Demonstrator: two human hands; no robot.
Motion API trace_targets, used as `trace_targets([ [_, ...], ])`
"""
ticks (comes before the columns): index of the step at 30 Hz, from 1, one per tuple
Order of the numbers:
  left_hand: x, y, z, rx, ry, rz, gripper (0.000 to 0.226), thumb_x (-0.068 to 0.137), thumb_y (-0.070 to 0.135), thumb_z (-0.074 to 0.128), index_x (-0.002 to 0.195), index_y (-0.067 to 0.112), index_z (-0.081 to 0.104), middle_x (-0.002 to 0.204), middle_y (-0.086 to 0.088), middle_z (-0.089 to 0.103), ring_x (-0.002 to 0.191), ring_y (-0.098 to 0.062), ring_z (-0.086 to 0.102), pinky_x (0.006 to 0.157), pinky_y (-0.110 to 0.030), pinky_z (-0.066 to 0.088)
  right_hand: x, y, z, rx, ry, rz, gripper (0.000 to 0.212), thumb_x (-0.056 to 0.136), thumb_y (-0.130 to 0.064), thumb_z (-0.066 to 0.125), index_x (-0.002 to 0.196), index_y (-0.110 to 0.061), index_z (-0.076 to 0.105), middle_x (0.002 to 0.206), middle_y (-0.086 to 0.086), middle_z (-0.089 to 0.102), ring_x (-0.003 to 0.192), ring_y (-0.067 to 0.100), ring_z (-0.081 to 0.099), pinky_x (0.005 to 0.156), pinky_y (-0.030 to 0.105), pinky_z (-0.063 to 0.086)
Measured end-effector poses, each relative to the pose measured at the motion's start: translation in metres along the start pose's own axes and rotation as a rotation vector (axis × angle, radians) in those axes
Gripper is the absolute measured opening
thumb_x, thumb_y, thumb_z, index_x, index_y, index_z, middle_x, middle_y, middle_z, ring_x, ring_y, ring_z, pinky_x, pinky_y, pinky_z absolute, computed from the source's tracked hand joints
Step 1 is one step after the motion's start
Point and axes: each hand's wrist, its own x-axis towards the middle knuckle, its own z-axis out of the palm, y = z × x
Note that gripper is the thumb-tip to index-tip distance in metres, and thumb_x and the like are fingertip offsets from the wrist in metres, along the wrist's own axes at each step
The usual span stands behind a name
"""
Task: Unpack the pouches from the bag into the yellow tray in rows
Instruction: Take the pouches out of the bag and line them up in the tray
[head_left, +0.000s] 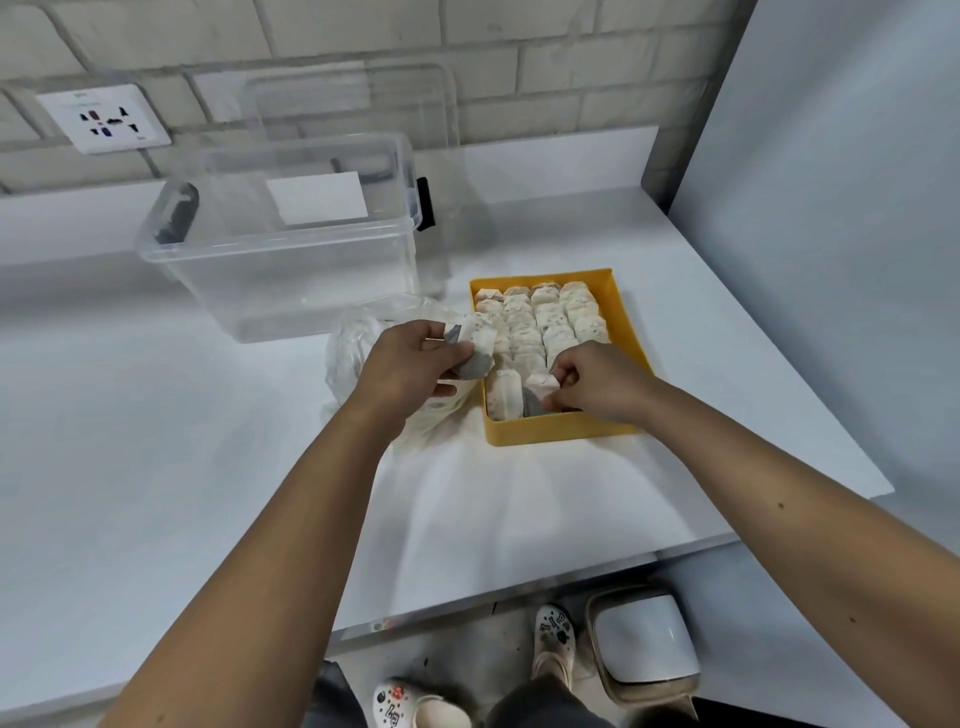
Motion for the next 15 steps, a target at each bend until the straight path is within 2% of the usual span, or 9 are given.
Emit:
trace_targets([
  [4, -0.002, -0.002, -0.001, -0.025, -0.016, -0.028, 0.011, 0.09, 0.015, 0.071, 0.099, 0.009, 0.069, 0.094, -0.012, 0.075, 0.075, -0.018, 0.07, 0.071, -0.031, 0.06, -0.001, -0.001, 0.004, -0.008, 0.036, -0.029, 0.026, 0.073, -0.021, 0.083, 0.067, -0.022, 0.058, 0.065, -0.01, 0.055, 0.062, 0.005, 0.049, 0.056, 0.022, 0.036],
  [6, -0.002, -0.002, 0.0, -0.033, -0.02, -0.043, 0.015, 0.09, 0.015, 0.072, 0.102, 0.007, 0.068, 0.092, -0.011, 0.075, 0.072, -0.017, 0.07, 0.07, -0.031, 0.06, -0.002, -0.002, 0.004, -0.014, 0.056, -0.038, 0.023, 0.07, -0.023, 0.086, 0.074, -0.02, 0.063, 0.068, -0.01, 0.059, 0.066, 0.007, 0.054, 0.058, 0.023, 0.041],
  [9, -0.004, 0.0, 0.001, -0.078, -0.035, -0.071, 0.013, 0.089, 0.013, 0.072, 0.1, 0.009, 0.067, 0.09, -0.011, 0.075, 0.071, -0.019, 0.07, 0.066, -0.029, 0.06, -0.005, -0.008, -0.003, 0.005, 0.099, -0.055, 0.032, 0.065, -0.026, 0.089, 0.086, -0.02, 0.065, 0.076, -0.006, 0.066, 0.074, 0.011, 0.062, 0.067, 0.031, 0.051],
  [12, -0.007, 0.004, 0.006, -0.122, -0.082, -0.094, 0.017, 0.089, 0.012, 0.073, 0.104, 0.011, 0.065, 0.091, -0.012, 0.076, 0.071, -0.023, 0.072, 0.063, -0.03, 0.06, -0.006, -0.019, -0.014, 0.174, 0.187, -0.107, 0.027, 0.071, -0.028, 0.085, 0.091, -0.02, 0.068, 0.079, -0.003, 0.067, 0.075, 0.012, 0.062, 0.07, 0.029, 0.05],
  [15, -0.01, 0.009, 0.012, -0.157, -0.118, -0.092, 0.02, 0.089, 0.012, 0.073, 0.106, 0.013, 0.064, 0.086, -0.011, 0.077, 0.065, -0.02, 0.074, 0.054, -0.024, 0.057, -0.005, -0.032, -0.017, 0.376, 0.153, -0.122, 0.016, 0.077, -0.029, 0.081, 0.086, -0.02, 0.072, 0.074, -0.006, 0.066, 0.07, 0.008, 0.061, 0.067, 0.025, 0.049],
])
